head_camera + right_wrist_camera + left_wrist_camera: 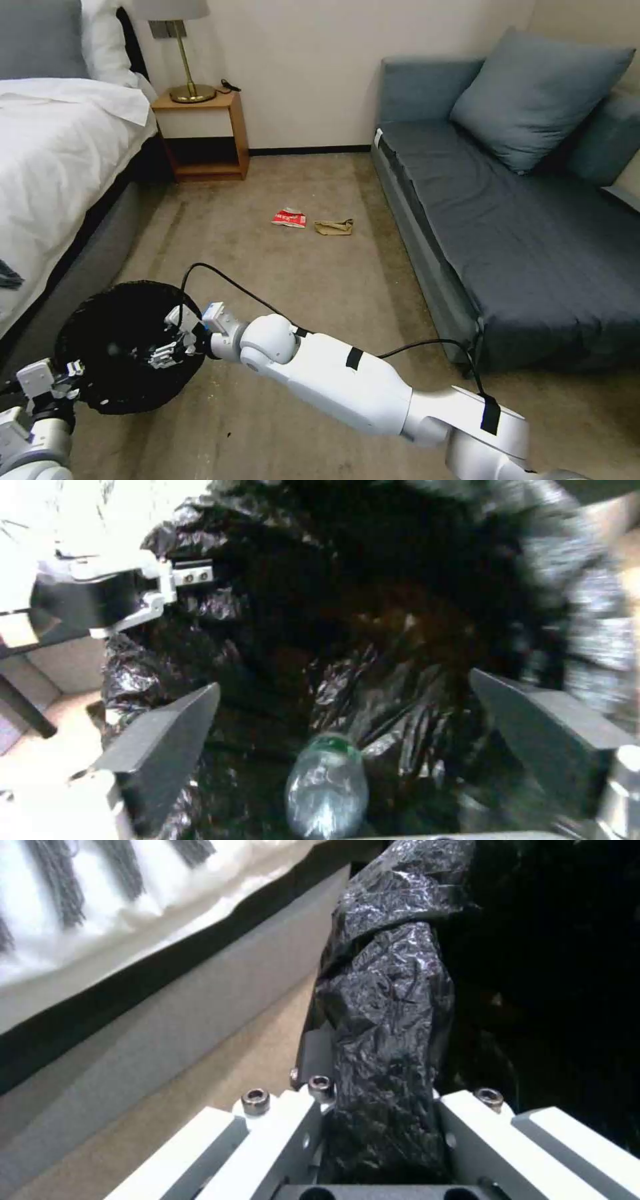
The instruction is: Pick up the trash bin, then pick up the garbage on the floor and place it into the trash bin.
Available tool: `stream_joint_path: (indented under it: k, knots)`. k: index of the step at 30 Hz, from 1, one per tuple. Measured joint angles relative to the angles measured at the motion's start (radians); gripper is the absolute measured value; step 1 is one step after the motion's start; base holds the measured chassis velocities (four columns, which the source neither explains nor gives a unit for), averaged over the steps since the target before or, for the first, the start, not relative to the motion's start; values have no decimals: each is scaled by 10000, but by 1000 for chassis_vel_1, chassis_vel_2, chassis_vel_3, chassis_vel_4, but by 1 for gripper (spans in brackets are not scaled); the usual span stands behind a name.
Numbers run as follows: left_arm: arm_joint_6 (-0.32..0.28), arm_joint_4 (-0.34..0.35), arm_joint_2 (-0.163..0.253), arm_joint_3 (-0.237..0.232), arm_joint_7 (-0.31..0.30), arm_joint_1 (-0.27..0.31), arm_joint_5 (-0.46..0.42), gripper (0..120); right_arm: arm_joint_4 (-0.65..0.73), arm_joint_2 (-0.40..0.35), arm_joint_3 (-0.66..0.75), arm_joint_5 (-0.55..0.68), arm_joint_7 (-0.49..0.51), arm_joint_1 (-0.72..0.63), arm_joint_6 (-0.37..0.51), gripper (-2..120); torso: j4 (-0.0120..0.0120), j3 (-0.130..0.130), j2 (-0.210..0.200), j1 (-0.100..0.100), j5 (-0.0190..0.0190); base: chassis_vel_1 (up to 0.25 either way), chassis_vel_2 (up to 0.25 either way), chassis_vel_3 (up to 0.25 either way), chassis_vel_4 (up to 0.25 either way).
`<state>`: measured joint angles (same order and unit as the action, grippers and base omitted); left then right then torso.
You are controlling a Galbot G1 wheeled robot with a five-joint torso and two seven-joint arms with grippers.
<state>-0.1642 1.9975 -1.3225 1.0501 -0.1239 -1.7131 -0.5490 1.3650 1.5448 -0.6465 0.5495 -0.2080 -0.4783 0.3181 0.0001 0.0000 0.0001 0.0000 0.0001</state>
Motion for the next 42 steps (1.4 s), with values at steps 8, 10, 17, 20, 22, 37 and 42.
stream_joint_path:
  k: [8,10,17,20,22,37,42]
  knots:
    - [155,-107,10,97,-8,-36,12,4,1286,-2482,679,-489,-492,-267,702,100,-1,0,0,0,3,0,0,0,0]
    - [157,-107,5,90,-8,-39,16,4,1292,-2766,759,-650,-600,-326,800,100,-3,0,0,0,1,0,0,0,0]
    - [160,-75,14,29,-2,-22,45,4,436,-4573,1729,-2334,-1801,-1351,1112,100,-5,0,0,0,3,0,0,0,0]
    - [168,-123,19,13,21,-19,78,4,-78,-4931,2136,-3040,-2122,-1894,860,100,-3,0,-1,0,3,0,0,0,0]
    - [182,-140,19,1,52,-31,91,4,-366,-5025,2430,-3615,-2206,-2269,732,100,-2,0,0,0,3,0,0,0,0]
    - [228,-185,145,15,130,-76,76,4,-1034,-5337,3769,-4667,-2603,-3956,376,100,0,-1,0,0,0,0,0,0,0]
    - [229,-183,170,-20,132,-38,74,4,-1357,-5274,3987,-4860,-2754,-4035,298,98,-2,0,0,0,0,0,0,0,0]
